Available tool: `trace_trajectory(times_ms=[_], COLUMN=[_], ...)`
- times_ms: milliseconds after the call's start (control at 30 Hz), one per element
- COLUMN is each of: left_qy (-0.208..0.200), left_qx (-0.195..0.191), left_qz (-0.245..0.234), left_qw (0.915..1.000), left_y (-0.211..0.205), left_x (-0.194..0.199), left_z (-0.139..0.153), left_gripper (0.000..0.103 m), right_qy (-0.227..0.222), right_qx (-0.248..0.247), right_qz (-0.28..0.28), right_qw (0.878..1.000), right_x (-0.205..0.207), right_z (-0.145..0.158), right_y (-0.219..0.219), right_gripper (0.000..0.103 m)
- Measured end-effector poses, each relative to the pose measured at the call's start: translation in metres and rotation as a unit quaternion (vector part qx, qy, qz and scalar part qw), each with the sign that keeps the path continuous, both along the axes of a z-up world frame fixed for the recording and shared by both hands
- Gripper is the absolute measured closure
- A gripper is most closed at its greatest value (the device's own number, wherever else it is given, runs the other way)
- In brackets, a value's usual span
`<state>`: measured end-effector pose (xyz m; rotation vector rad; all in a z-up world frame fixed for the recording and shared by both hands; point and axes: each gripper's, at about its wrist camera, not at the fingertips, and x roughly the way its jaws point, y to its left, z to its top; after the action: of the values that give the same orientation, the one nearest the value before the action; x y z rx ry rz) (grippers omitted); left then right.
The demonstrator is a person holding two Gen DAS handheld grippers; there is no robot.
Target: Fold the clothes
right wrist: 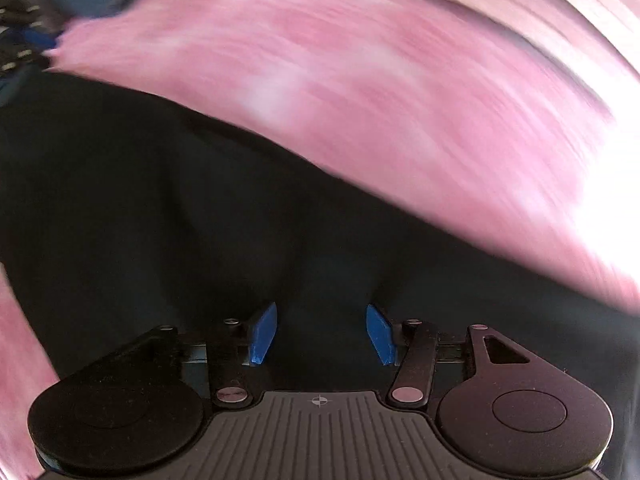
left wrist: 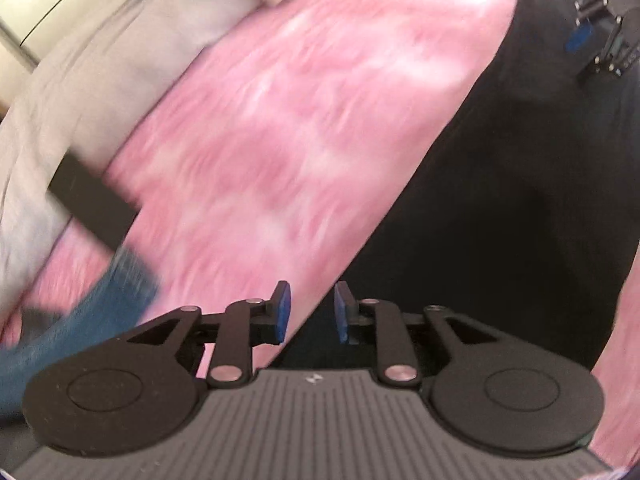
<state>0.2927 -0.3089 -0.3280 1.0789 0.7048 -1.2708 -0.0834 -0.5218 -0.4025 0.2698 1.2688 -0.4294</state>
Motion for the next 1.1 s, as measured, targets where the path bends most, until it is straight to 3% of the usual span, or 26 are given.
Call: trace_trajectory(times_ms=[67,167,400,533,633,800,1000,1067,1100], left_qy=[0.004,0.012,0.071,0.100,0.116,0.137,0.179,0.177,0.170], left_qx=[-0.010,-0.021,-0.043,-0.057,-0.069,-0.073,-0.023,-0.007,-0.004], left_qz=[-0.018,-0.045,-0.063,-0.069,-0.093,-0.139,-0.180,-0.194,-0.203], left_qw=[0.9998,0.9987,0.9946,0.9909,0.9865,0.9780,0.9670,0.9649,0.9642], left_y=[-0.032,-0.086,-0.228,-0.313,-0.369,-0.450,-0.515,-0.520,-0.520], left_x=[-0.027,-0.075,-0.188,-0.243,-0.278,-0.312,-0.344,-0.353,-0.358], left_z=[0.004,0.004,-0.012,-0.020,-0.023,-0.033,-0.053,-0.056,-0.055], left_gripper=[0.081,0.075,0.066,0.065,0.066,0.065,0.067,0.086,0.087], right_qy=[0.007,0.007,-0.069,-0.090,-0.124,-0.188,-0.215,-0.221,-0.227], right_qx=[-0.004,-0.028,-0.087,-0.077,-0.040,0.050,0.098,0.117,0.120], right_qz=[-0.060,-0.102,-0.140,-0.168,-0.193,-0.191,-0.183,-0.191,-0.198], right_qw=[0.998,0.994,0.984,0.979,0.973,0.962,0.954,0.949,0.946], right_x=[-0.043,-0.099,-0.208,-0.257,-0.288,-0.306,-0.322,-0.328,-0.331], right_z=[-0.001,0.008,0.057,0.059,0.049,0.027,0.007,0.001,0.001], right_y=[-0.026,-0.065,-0.184,-0.268,-0.315,-0.330,-0.333,-0.333,-0.334], right_gripper=[0.050,0.050,0.050,0.050,0.050,0.050,0.050,0.051,0.063])
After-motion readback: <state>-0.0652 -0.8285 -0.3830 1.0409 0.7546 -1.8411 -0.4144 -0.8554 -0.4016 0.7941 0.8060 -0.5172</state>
